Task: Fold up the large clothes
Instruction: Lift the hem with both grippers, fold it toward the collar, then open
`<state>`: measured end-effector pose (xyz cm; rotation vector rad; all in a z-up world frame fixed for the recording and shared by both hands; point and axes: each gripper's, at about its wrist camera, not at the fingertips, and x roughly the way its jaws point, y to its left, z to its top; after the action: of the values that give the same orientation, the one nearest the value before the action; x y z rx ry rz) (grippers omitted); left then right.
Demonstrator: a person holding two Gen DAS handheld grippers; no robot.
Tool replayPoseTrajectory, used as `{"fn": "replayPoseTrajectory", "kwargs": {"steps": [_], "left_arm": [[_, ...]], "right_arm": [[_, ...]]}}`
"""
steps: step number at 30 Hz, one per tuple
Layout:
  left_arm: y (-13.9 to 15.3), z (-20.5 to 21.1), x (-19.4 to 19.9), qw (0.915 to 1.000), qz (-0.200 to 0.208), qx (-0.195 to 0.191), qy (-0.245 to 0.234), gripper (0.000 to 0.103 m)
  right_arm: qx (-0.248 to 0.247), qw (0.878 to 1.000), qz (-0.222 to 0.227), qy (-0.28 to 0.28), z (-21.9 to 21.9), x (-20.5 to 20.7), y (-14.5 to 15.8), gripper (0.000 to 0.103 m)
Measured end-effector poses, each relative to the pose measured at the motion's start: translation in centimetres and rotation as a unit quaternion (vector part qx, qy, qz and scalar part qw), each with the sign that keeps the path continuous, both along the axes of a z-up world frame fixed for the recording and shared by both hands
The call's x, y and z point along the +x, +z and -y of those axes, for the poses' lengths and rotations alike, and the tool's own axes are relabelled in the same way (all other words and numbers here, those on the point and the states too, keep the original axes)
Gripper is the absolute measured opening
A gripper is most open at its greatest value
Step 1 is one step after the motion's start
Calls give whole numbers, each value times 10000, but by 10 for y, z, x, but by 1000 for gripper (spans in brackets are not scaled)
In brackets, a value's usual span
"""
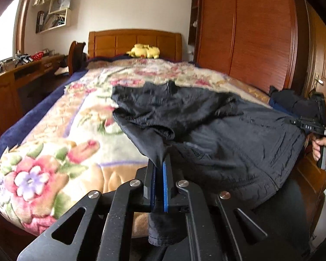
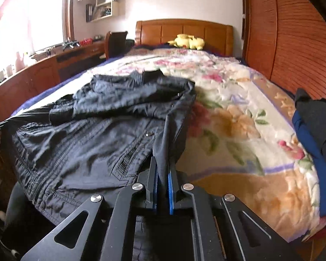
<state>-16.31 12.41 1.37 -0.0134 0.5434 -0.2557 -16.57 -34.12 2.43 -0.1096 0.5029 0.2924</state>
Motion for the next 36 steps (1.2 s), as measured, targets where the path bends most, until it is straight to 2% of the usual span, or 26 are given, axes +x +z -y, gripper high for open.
{"fn": "replayPoseTrajectory", "kwargs": {"steps": [8,11,17,19,22,23,26,29,34,35,36], "left_arm": [[41,-7,-25,9987,516,-9,-49,6],[58,-7,-36,9969,785,100,21,6],[96,-10,-58,9922,1249,48,-18,6],[109,-10,-64,9902,1398,50,-38,6],[115,-6,-61,9890,1472,136,-49,6],[113,-2,-57,9893,1445,185,-65,6],[96,10,-36,9922,1193,352,-85,6],[85,18,-32,9932,1084,405,-112,5],[82,17,-32,9938,1050,360,-29,5],[82,17,-32,9938,1047,371,-20,5],[82,18,-32,9938,1044,386,-21,5]], "right_arm": [[114,9985,458,260,9,-48,33,6],[188,9965,789,206,15,-68,51,6],[128,9914,1275,262,23,-104,87,5],[172,9865,1589,351,26,-121,99,3],[175,9807,1935,235,32,-141,118,0],[124,9809,1927,224,33,-140,121,0],[-171,9889,1475,92,26,-108,94,0],[-89,9968,799,37,31,-64,48,0],[-39,9999,-60,-137,31,-16,-28,2],[-30,9997,-153,-208,30,-11,-40,9],[28,9996,-185,-221,30,-9,-49,34]]}}
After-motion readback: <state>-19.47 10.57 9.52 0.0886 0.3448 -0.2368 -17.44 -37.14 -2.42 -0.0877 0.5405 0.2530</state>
